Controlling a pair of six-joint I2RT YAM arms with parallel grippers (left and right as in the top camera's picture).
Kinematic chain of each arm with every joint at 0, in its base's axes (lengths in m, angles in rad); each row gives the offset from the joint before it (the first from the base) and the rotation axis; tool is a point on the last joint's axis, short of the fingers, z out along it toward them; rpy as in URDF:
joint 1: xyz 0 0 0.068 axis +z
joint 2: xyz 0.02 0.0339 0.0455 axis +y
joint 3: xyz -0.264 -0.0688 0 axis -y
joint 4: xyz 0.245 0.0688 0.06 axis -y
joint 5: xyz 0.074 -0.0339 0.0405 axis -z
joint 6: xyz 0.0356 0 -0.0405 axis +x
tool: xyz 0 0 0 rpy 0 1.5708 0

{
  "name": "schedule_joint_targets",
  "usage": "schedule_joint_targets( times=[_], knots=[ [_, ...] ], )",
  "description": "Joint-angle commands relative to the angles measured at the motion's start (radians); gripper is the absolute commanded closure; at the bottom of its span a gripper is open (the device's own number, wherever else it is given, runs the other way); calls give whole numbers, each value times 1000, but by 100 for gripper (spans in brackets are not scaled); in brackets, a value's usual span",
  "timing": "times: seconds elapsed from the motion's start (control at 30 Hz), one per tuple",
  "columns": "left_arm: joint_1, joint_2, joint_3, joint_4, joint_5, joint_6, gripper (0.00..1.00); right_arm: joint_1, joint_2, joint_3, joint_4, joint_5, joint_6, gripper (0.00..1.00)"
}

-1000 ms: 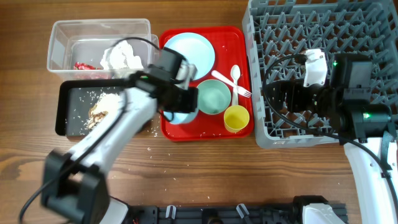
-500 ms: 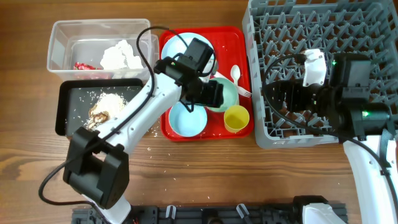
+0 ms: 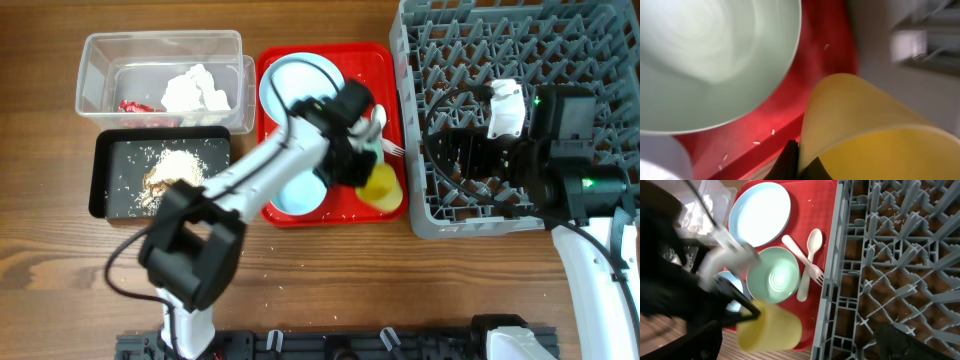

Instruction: Sort waste into correct bins and load items into the dishwasher rack

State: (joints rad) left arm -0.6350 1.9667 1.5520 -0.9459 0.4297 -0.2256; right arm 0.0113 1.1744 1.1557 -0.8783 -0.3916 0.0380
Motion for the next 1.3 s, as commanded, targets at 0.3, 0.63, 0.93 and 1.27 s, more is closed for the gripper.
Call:
schedule_joint_targets(
  times=[0.3,0.63,0.93,1.27],
  knots=[
    [438,-185,75,-5,980,21,96,5,241,20,546,-1043,76,1],
    [390,-185,75,10,968,20,96,182,282,20,871,-952,306,25],
    [390,-185,75,13,883,20,47,85,279,20,882,-953,365,45],
    [390,-184,71,-18,146,9,41,-87,106,42,-2,-76,273,46]
  ],
)
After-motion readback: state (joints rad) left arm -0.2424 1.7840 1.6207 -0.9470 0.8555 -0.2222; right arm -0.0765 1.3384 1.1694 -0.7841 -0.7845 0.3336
